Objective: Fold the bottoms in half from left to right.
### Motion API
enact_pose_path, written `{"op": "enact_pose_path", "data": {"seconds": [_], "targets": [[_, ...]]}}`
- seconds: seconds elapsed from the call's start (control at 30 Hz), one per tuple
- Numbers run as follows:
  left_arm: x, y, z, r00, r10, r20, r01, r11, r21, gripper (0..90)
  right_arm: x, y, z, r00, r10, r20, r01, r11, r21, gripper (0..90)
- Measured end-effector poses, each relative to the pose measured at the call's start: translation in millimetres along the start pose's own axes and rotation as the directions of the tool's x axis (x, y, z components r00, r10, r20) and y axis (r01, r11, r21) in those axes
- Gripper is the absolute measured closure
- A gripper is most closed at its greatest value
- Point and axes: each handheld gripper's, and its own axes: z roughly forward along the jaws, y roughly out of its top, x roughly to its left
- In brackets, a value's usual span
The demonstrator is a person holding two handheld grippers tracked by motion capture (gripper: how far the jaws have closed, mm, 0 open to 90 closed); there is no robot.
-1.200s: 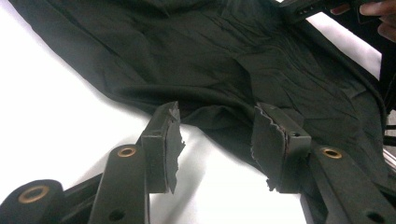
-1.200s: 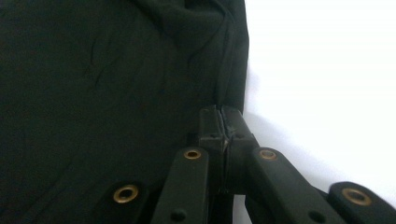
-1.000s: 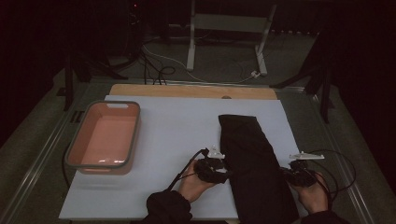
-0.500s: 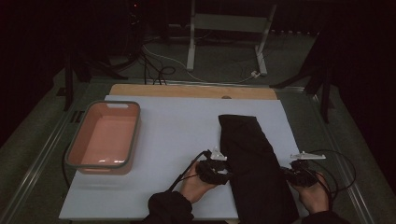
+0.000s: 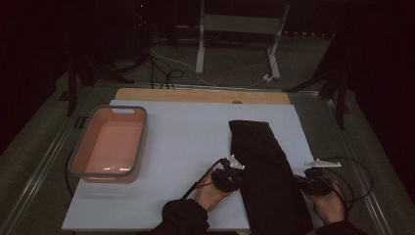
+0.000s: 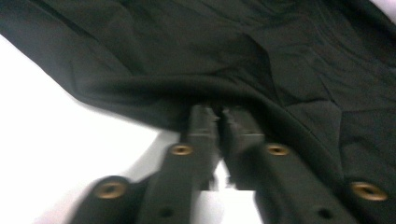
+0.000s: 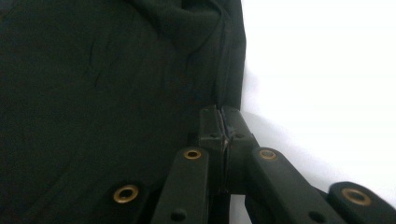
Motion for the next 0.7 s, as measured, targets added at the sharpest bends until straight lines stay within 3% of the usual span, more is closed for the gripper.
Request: {"op": "enact_pose_path", "data": {"seconds": [0.2,0.7], "targets": [[-0.6,0.1,-13.4,0.9992,0.033,-0.022,-0.033,0.9993,-0.015,90.0,-2.3,0.0,-2.2,1.0,0.004,0.007,-0.004,1.0,-0.004,88.7],[12.2,-18.9,-44.3,0.9987,0.003,-0.051,-0.005,0.9993,-0.037,90.0,-6.5,-1.3,-3.6,0.9996,0.029,0.009,-0.029,1.0,0.0,88.7]]}}
